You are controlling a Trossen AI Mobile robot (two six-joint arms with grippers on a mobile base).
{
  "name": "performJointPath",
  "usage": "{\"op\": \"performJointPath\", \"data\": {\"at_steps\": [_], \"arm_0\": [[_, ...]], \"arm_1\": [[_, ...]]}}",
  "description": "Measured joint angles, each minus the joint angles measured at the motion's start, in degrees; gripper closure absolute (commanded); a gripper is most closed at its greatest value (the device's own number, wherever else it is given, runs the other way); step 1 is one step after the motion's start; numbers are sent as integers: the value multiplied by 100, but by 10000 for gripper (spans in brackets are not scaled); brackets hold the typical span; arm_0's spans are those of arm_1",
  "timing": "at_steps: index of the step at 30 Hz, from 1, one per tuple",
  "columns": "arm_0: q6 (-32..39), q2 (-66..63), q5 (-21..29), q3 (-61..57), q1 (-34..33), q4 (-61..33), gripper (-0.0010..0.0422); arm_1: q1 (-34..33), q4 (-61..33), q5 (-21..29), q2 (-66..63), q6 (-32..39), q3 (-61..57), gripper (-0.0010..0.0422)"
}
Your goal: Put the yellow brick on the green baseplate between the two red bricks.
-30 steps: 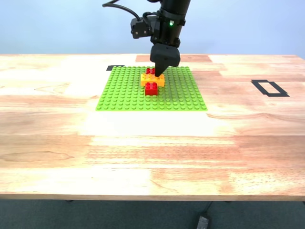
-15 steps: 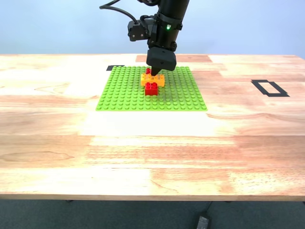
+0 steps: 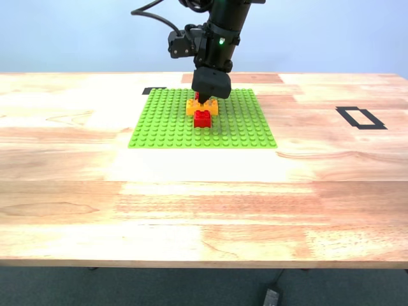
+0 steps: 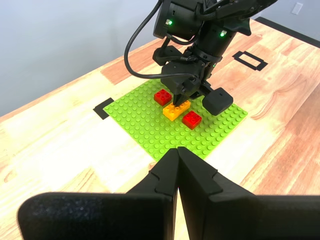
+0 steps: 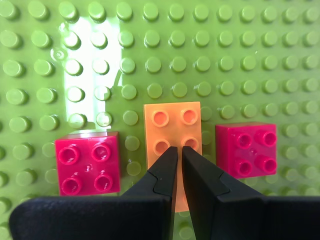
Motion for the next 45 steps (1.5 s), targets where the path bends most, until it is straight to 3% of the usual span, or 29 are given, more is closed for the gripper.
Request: {"op": "performJointPath", "data": {"at_steps": [14, 21, 26, 31, 34, 37, 41, 45], "arm_0": [[0, -2, 0, 0, 0, 0, 413], [0, -2, 0, 0, 0, 57, 412], [-11, 0, -15, 0, 2, 105, 413], [-74, -2, -17, -7, 0, 372, 412], [-199, -11, -273, -118, 0, 710, 412], [-634, -127, -573, -490, 0, 1344, 412], [-1010, -385, -619, -1279, 0, 2378, 413], [-1436, -872, -662, -2155, 2, 3401, 413]], "arm_1": [[-28, -192, 7, -109, -24, 140, 397], [-396, -391, 114, -1154, -22, 205, 397], [-876, -343, 155, -2218, 240, -417, 397], [-1274, 442, 109, -3707, 734, -1617, 397], [-1495, 999, 162, -4826, 1272, -2559, 397], [-1698, 1770, 151, -6013, 1915, -3558, 397], [-2133, 2774, 175, -7451, 2903, -4916, 397], [-2417, 3550, 505, -8802, 3783, -6188, 397]]}}
